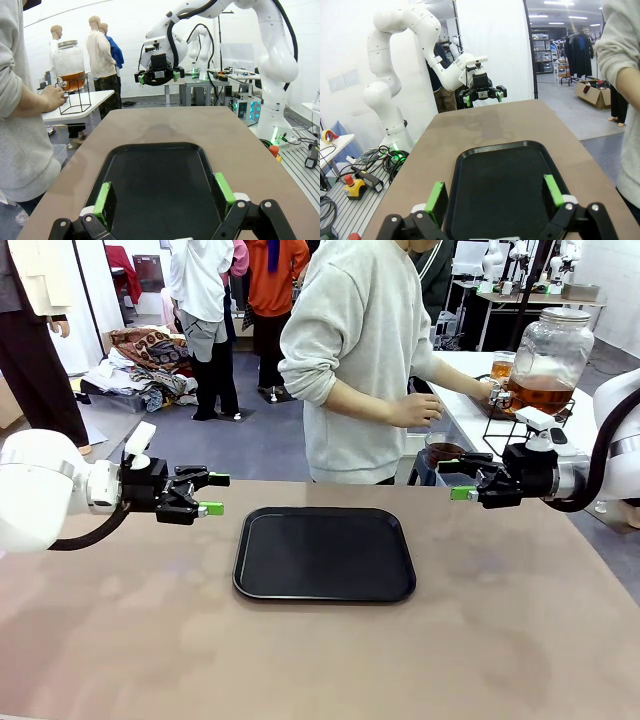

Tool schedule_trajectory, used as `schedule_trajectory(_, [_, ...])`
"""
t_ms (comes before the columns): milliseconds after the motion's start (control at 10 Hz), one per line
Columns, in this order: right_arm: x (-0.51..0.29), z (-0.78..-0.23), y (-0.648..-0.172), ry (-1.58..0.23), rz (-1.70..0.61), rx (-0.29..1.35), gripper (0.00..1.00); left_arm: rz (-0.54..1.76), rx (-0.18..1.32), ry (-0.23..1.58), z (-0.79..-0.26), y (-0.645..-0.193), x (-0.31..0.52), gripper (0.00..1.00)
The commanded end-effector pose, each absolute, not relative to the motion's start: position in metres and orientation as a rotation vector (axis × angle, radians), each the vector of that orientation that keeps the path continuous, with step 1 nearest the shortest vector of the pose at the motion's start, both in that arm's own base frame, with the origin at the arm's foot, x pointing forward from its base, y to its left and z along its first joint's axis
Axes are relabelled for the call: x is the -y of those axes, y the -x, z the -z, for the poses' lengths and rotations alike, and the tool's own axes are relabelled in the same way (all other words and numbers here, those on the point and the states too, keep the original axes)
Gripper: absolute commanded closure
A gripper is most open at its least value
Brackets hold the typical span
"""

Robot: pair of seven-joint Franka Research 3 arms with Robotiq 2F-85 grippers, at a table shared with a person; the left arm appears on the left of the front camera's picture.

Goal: Pour the drink into the iced cup.
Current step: Open the gripper to release the iced cup you were holding.

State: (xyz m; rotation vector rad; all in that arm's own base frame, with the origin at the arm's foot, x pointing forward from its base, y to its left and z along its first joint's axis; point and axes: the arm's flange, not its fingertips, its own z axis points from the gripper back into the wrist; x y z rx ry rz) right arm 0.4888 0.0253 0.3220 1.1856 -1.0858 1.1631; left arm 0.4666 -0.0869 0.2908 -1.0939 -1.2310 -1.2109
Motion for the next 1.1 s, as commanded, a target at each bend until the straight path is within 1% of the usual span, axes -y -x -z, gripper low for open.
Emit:
schedule_trajectory(0, [-0.0265, -0.3251, -0.49, -1.183, -1.169, 1.086, 0.0, 1.212, 1.235, 1.098, -0.2923, -0.4658, 0.0874, 0.0])
schedule_trajectory(1000, [-0.0265, -0.3251, -0.49, -1.183, -1.169, 1.086, 0.0, 1.212, 1.235, 1.098, -0.2923, -0.4658, 0.0874, 0.0])
